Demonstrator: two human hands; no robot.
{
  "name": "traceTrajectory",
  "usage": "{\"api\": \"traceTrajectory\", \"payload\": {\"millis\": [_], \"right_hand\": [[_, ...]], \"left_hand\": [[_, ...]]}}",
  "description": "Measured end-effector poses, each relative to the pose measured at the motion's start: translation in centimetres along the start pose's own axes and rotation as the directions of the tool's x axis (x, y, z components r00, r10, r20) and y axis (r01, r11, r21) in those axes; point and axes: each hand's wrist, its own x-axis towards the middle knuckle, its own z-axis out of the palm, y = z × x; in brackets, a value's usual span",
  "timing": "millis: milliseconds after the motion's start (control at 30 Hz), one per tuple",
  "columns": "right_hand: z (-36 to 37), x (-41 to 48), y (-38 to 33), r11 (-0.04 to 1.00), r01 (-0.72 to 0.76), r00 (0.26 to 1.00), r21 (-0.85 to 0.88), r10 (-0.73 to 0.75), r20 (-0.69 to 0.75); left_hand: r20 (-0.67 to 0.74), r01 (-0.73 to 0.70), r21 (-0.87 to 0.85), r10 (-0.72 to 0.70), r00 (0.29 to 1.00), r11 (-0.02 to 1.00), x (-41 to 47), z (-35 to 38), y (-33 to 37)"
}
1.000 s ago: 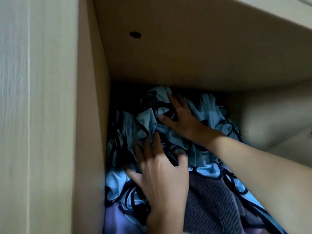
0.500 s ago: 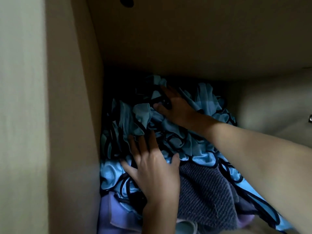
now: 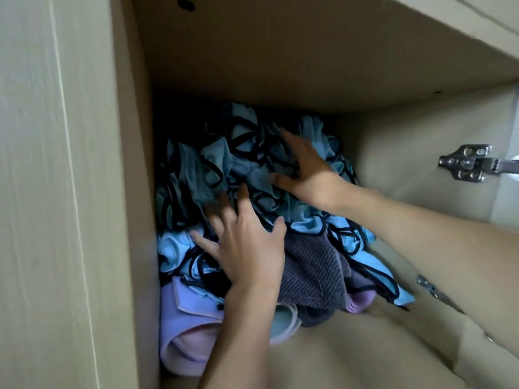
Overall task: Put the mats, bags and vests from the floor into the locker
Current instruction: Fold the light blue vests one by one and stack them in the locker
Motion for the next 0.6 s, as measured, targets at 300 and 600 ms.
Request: {"api": "traceTrajectory", "payload": {"millis": [300,600], "right_hand": [[-5.1,-16.5,-0.4,0.961,-0.26,0.965,-0.091,0.257,-0.048],[-8.8,-41.6,-1.3,0.732,-0.666,0.744,-0.145,0.664,-0.069]], "left_hand": [[0.202,-0.12,-0.263,0.176,0.964,0.957,-8.0,-2.5,2.8],[0.678,-0.149,-0.383,0.387,0.625,0.911,-25.6,-0.9,2.6]]}}
